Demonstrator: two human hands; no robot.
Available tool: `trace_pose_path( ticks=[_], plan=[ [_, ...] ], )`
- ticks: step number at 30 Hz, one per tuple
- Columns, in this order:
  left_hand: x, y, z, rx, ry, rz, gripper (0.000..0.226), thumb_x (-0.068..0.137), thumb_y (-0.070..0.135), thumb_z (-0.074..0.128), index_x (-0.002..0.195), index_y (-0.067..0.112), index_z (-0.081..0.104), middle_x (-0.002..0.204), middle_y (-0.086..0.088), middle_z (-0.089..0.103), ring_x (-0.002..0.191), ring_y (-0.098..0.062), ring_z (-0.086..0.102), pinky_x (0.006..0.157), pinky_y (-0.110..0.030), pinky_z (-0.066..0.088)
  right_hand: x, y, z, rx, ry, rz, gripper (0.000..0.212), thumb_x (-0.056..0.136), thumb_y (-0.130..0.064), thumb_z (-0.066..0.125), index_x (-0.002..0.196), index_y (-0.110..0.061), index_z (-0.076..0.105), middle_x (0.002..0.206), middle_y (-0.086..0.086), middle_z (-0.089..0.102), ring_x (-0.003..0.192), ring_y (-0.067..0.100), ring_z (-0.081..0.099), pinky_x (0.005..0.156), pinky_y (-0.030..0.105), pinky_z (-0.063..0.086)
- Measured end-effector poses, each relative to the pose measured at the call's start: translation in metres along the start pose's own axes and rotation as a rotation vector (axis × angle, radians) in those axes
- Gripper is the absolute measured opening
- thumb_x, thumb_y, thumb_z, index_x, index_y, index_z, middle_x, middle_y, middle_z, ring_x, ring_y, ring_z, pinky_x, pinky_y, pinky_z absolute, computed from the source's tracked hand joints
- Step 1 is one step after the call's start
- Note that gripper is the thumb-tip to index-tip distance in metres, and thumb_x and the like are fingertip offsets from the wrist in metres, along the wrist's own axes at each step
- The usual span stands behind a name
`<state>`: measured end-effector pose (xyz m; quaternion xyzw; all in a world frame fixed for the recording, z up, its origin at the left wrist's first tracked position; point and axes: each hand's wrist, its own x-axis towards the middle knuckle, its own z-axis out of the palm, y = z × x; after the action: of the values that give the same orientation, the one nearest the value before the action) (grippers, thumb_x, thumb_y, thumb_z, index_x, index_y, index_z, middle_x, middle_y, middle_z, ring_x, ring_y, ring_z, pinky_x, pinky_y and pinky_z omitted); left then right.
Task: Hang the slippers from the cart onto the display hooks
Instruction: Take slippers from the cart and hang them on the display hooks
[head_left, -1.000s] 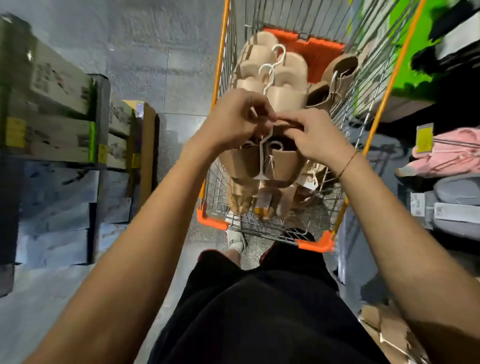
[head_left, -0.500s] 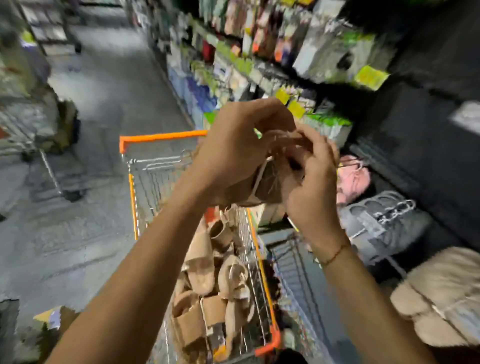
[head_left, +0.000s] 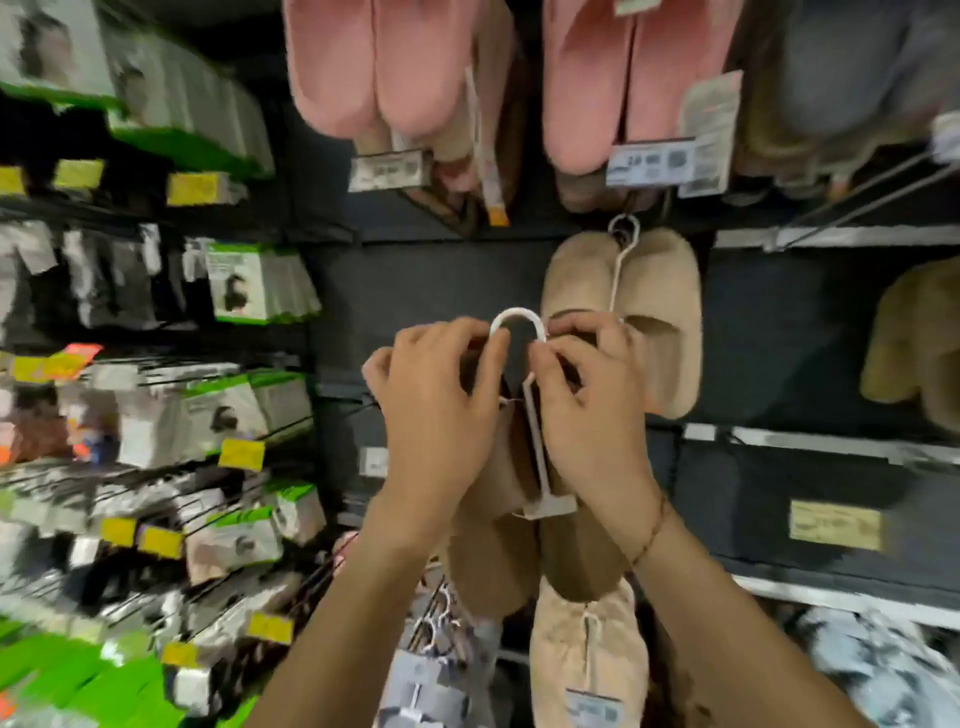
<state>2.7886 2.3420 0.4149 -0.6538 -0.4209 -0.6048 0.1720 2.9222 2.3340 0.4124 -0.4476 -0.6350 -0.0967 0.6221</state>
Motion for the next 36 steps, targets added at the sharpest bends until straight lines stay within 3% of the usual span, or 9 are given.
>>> trace_pose_path(
  ticks=[2,5,8,11,18,24,28,32,36],
  plan=[
    [0.01,0.022,0.037,0.003,-0.023,0.051,0.024,0.104,0.042,0.045,0.093,0.033,0.065,0.085,0.015,0.064,0.09,-0.01,0.058,0.083,-0.033,0.028,0.021,0.022,-0.022,-0.024,-0.009,0.07,0.026,0.097,-0.041,0.049,0.081,-0.033,0.068,0.108,-0.022,0.053,0.114,0.009,0.042,0.102,0.043,0.04],
    [0.034,0.04,0.086,-0.129,-0.124,0.073,0.031,0.105,0.04,0.041,0.086,0.025,0.061,0.071,0.009,0.061,0.069,-0.017,0.061,0.072,-0.041,0.046,0.054,0.053,-0.045,-0.056,-0.027,0.163,0.029,0.095,-0.04,0.05,0.07,-0.036,0.064,0.097,-0.018,0.058,0.109,0.013,0.046,0.102,0.043,0.039],
    [0.067,0.05,0.13,-0.174,-0.192,0.051,0.036,0.104,0.043,0.038,0.086,0.024,0.063,0.075,0.005,0.067,0.071,-0.022,0.064,0.07,-0.047,0.051,0.094,0.079,-0.053,-0.094,-0.012,0.209,0.033,0.09,-0.038,0.047,0.068,-0.027,0.069,0.088,-0.008,0.063,0.105,0.024,0.054,0.097,0.05,0.042],
    [0.1,0.054,0.158,-0.183,-0.182,0.061,0.034,0.104,0.042,0.037,0.094,0.027,0.066,0.081,0.005,0.07,0.076,-0.021,0.066,0.072,-0.046,0.052,0.127,0.093,-0.05,-0.089,0.026,0.184,0.035,0.09,-0.038,0.048,0.071,-0.021,0.072,0.08,-0.012,0.06,0.1,0.024,0.056,0.094,0.052,0.044],
    [0.14,0.053,0.18,-0.338,0.08,0.205,0.026,0.104,0.027,0.05,0.086,0.019,0.067,0.07,0.008,0.063,0.061,-0.01,0.058,0.061,-0.048,0.046,0.164,0.1,-0.041,-0.11,0.15,0.044,0.026,0.099,-0.031,0.051,0.083,-0.025,0.07,0.104,-0.01,0.059,0.114,0.015,0.044,0.106,0.049,0.033],
    [0.149,0.054,0.196,-0.381,0.161,0.162,0.027,0.102,0.021,0.051,0.081,0.014,0.066,0.064,0.008,0.058,0.059,-0.015,0.055,0.067,-0.053,0.048,0.181,0.103,-0.04,-0.148,0.166,-0.027,0.026,0.1,-0.033,0.048,0.103,-0.027,0.074,0.118,-0.01,0.06,0.119,0.014,0.041,0.109,0.046,0.032],
    [0.158,0.051,0.211,-0.375,0.067,0.007,0.028,0.099,0.03,0.047,0.085,0.018,0.068,0.072,0.004,0.067,0.071,-0.017,0.064,0.082,-0.052,0.05,0.194,0.113,-0.036,-0.194,0.098,0.016,0.029,0.101,-0.03,0.046,0.115,-0.025,0.071,0.124,-0.004,0.059,0.121,0.018,0.04,0.111,0.044,0.03],
    [0.163,0.044,0.222,-0.24,-0.092,-0.092,0.027,0.104,0.038,0.046,0.098,0.032,0.071,0.081,0.01,0.069,0.082,-0.007,0.056,0.093,-0.042,0.039,0.202,0.132,-0.024,-0.248,-0.02,0.092,0.027,0.102,-0.031,0.046,0.093,-0.019,0.069,0.112,0.0,0.058,0.119,0.024,0.042,0.107,0.043,0.031],
    [0.142,0.023,0.234,-0.089,-0.224,0.057,0.033,0.104,0.033,0.04,0.126,0.031,0.065,0.123,0.005,0.068,0.124,-0.02,0.055,0.104,-0.043,0.033,0.177,0.154,-0.012,-0.257,-0.036,0.015,0.027,0.1,-0.028,0.044,0.099,-0.013,0.066,0.109,0.004,0.06,0.113,0.024,0.051,0.099,0.039,0.04]
  ],
)
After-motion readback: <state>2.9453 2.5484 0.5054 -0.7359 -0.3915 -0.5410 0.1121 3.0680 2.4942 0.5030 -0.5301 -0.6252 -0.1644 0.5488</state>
